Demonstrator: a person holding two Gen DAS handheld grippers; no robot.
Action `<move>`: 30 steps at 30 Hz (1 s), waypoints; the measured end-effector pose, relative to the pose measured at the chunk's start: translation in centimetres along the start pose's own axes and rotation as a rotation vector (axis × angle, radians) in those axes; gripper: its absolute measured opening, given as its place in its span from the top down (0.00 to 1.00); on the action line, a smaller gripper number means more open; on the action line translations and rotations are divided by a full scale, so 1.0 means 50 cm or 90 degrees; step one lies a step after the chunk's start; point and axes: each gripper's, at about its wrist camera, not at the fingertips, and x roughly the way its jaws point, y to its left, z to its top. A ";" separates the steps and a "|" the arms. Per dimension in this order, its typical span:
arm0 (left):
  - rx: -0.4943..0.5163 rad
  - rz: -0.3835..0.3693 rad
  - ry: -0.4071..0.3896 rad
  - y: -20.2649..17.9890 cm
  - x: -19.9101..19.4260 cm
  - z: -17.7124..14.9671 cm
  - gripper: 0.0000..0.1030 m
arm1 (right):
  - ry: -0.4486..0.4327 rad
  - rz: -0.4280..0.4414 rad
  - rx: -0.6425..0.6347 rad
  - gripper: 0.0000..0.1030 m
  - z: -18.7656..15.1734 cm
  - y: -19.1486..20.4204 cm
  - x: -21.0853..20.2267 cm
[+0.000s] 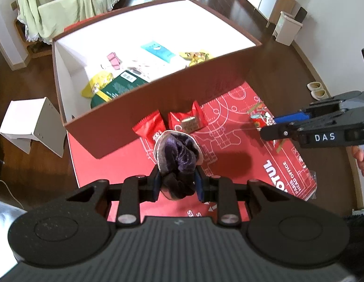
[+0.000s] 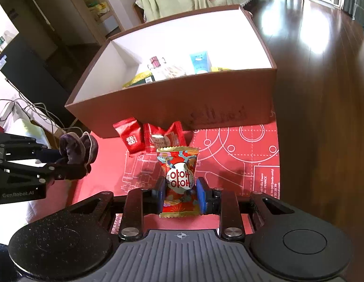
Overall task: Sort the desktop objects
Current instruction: 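Carry the purple bundle with the left tool while the right tool carries the candy packet into the box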
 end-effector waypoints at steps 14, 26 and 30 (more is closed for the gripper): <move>0.002 0.010 -0.018 0.020 -0.010 0.050 0.76 | -0.015 0.012 0.000 0.74 0.055 0.001 -0.010; -0.003 0.029 -0.059 0.058 -0.020 0.136 0.76 | -0.061 0.034 -0.029 0.74 0.161 -0.023 -0.039; 0.005 0.037 -0.068 0.071 -0.015 0.179 0.76 | -0.065 0.030 -0.054 0.74 0.210 -0.042 -0.037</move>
